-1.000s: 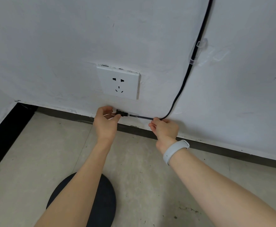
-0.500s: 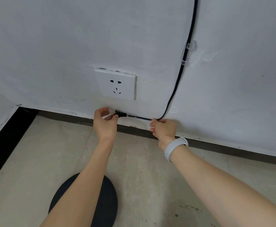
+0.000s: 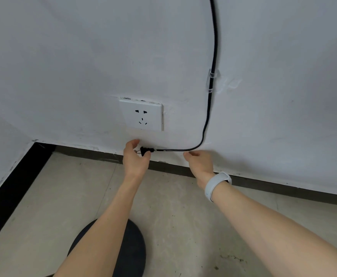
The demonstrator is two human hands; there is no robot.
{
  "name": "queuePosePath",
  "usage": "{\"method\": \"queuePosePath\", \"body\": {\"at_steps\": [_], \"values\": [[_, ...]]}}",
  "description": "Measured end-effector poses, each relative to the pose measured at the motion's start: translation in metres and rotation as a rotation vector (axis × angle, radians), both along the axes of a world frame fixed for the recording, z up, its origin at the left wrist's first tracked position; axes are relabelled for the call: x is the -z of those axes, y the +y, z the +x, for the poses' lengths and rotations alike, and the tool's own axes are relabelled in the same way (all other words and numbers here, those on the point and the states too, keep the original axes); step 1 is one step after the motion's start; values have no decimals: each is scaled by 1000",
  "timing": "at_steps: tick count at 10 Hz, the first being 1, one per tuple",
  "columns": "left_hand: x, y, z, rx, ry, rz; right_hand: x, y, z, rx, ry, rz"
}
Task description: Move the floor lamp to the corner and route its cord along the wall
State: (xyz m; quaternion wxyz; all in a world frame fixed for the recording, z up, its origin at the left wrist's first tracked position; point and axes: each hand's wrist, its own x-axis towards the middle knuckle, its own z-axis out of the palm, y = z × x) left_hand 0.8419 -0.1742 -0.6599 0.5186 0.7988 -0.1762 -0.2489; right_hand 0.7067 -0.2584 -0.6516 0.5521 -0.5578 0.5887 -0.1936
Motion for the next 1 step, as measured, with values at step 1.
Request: {"method": "queuePosePath", "body": {"at_steps": [1], "values": [[-5, 5, -4, 26, -55, 39, -6, 5, -4, -148, 133, -98]]}}
